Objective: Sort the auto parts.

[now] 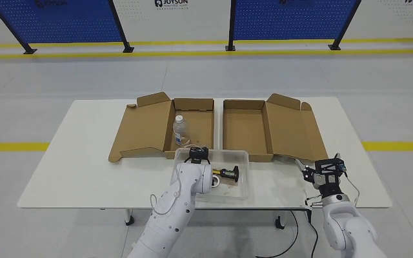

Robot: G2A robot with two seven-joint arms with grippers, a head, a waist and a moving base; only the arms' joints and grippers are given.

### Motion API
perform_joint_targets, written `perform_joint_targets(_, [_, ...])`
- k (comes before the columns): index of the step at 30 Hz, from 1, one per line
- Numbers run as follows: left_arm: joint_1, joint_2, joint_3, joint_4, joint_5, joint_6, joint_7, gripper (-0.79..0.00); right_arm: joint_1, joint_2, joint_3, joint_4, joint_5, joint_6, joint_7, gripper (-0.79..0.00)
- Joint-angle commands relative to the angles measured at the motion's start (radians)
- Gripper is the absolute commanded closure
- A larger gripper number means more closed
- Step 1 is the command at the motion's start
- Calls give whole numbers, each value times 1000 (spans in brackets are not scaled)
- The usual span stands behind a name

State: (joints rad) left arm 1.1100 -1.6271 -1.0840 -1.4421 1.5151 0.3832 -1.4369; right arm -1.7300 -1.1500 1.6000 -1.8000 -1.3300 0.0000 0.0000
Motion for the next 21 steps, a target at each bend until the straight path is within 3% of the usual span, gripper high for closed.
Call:
perform_joint_targets(1, [-9,-3,2,19,2,0,0,-151,0,0,0,0,0,0,0,-785])
perform_joint_targets(3, [-19,-7,2,40,7,-2,-2,-166,0,0,0,0,0,0,0,-785])
perform_joint_targets(4, [-23,-9,1,48,7,-2,-2,-225,0,0,0,0,0,0,0,-785])
perform_joint_targets(21, [-62,-44,-14,129,46,-20,-20,-369,0,0,0,0,0,0,0,-785])
